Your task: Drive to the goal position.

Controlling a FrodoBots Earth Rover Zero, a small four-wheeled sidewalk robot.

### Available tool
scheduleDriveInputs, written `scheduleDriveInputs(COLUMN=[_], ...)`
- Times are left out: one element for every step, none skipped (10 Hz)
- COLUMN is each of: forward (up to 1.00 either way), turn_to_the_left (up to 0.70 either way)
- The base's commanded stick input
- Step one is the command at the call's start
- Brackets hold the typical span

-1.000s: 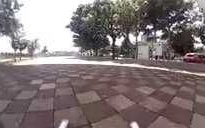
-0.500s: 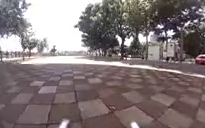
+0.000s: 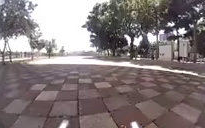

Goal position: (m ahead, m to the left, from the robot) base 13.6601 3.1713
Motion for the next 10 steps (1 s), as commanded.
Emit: scheduleDriveInputs(forward=[0.70,0.70,0.70,0.70,0.70,0.70,0.70,0.70,0.70,0.70], turn_to_the_left=[0.27,0.27,0.27,0.27,0.27,0.27,0.27,0.27,0.27,0.27])
